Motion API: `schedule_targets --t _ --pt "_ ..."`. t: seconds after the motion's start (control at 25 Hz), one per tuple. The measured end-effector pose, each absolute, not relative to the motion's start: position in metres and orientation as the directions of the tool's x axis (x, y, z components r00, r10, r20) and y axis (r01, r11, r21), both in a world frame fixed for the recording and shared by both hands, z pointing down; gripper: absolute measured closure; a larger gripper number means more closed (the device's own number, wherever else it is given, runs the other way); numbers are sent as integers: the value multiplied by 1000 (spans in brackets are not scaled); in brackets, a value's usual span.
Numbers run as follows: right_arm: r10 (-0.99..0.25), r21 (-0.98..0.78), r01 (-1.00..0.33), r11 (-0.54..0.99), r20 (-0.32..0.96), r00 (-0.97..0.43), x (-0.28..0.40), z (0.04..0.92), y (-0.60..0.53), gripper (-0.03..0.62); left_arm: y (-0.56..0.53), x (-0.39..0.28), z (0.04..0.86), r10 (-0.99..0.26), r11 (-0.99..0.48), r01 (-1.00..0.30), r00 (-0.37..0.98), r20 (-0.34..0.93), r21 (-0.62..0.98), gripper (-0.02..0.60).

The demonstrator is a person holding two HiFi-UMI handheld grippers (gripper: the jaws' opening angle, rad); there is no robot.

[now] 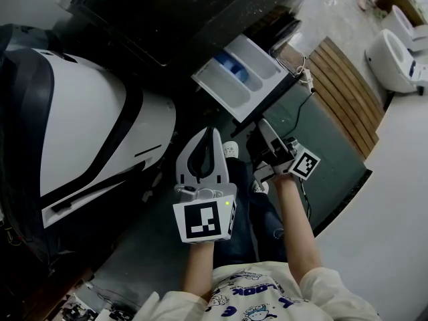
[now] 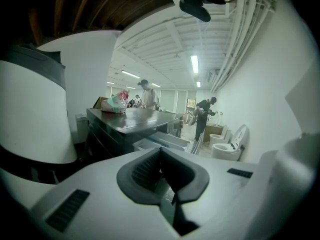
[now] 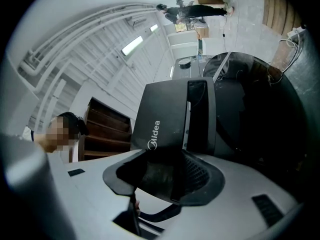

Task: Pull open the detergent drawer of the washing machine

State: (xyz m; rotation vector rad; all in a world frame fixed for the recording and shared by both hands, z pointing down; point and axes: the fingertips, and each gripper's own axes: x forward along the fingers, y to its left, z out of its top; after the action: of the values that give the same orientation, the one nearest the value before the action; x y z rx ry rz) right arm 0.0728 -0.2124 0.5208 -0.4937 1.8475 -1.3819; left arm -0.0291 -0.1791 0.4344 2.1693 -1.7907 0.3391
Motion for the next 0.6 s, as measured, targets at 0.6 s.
schedule_targets --t 0.6 --pt "-717 -843 -344 414 -68 -694 82 516 -205 350 -170 -27 426 -915 -159 -984 179 362 84 568"
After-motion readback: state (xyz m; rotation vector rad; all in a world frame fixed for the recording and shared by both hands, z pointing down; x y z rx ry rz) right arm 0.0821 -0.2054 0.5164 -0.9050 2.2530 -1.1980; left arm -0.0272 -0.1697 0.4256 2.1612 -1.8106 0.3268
